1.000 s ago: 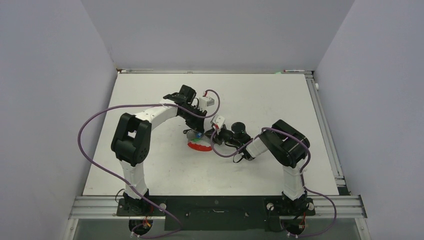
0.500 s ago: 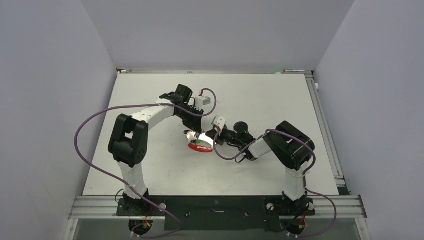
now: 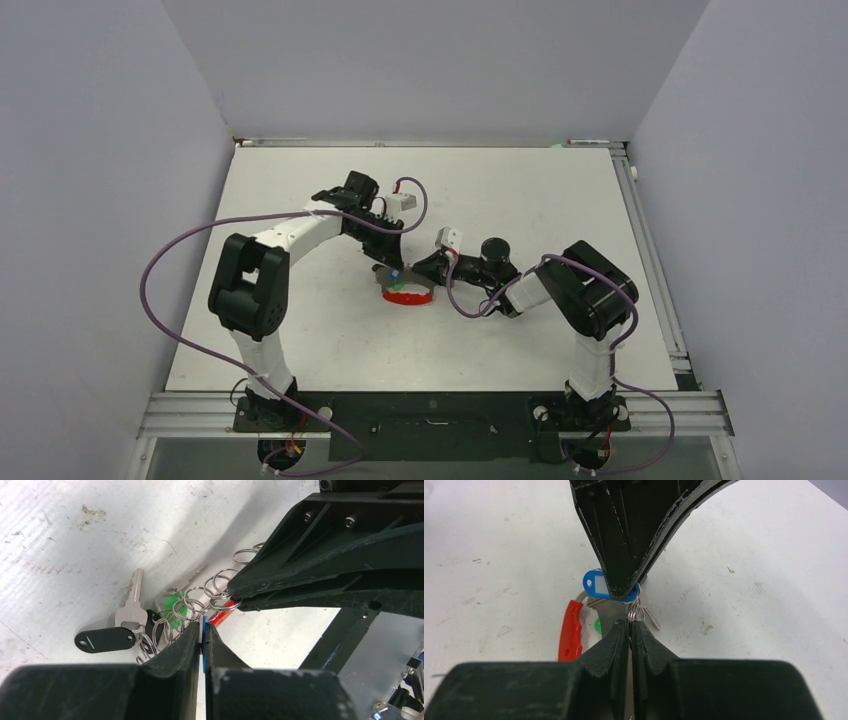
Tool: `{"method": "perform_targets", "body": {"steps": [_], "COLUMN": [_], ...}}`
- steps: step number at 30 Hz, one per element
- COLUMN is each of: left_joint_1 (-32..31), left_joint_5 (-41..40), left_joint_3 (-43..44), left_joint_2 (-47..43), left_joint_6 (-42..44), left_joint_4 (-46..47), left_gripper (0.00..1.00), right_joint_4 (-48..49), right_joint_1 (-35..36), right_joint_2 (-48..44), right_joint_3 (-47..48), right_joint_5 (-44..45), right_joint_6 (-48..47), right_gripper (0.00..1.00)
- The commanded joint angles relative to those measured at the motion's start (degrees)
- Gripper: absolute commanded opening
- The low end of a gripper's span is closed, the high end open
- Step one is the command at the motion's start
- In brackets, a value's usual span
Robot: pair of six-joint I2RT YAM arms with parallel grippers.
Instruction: Remove the keys from the keyring
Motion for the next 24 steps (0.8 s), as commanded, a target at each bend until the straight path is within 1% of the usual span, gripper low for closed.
{"method": "perform_targets", "body": {"steps": [1, 3, 7, 9, 11, 14, 16, 19, 22, 24], "left_joint_1": [1.45, 1.97, 2.95, 4.39, 6.48, 8.13, 8.0, 7.85, 7.27, 5.73], "left_joint_5": [2.14, 2.66, 3.23, 3.92, 5.73, 8.6, 9.65, 12.95, 15.57, 15.96], "left_joint_3": [-1.23, -2.23, -1.27, -0.61, -1.43, -4.05, -6.33, -5.99, -6.2, -5.4], "left_joint_2": [-5.45, -7.21, -11.42, -14.0, -17.42, -23.01, -26.55, -27.84, -28.01, -27.21], "left_joint_6": [-0.79, -0.18, 2.66, 4.06, 5.02, 7.27, 9.03, 10.72, 8.22, 7.12], "left_joint_4": [3.22, 4.06, 3.21, 2.68, 4.3, 7.84, 10.49, 9.96, 13.95, 15.01], "left_gripper": [0.01, 0.09, 0.3, 0.37, 0.45, 0.53, 0.57, 0.58, 0.55, 0.53], "right_joint_4": [7.42, 7.31, 6.88, 7.41, 7.7, 8.97, 10.63, 10.63, 9.09, 4.23], "right_joint_1": [-1.66, -2.61, -4.16, -5.05, -5.8, -6.89, -7.41, -7.51, -7.52, -7.39], "right_joint_2": [-4.86, -5.37, -6.59, -7.18, -7.81, -8.55, -8.76, -9.5, -9.72, -10.38], "right_joint_3": [-0.25, 0.48, 1.57, 2.03, 2.54, 3.24, 3.72, 4.85, 6.23, 7.01], "right_joint_5": [-9.65, -12.06, -15.76, -17.72, -19.5, -22.02, -23.44, -24.77, -25.22, -25.26], "right_joint_6": [4.7, 7.61, 12.12, 15.12, 17.84, 22.24, 25.89, 28.81, 31.3, 30.33], "right_gripper": [0.05, 0.05, 0.05, 0.05, 0.05, 0.05, 0.05, 0.05, 0.05, 0.05]}}
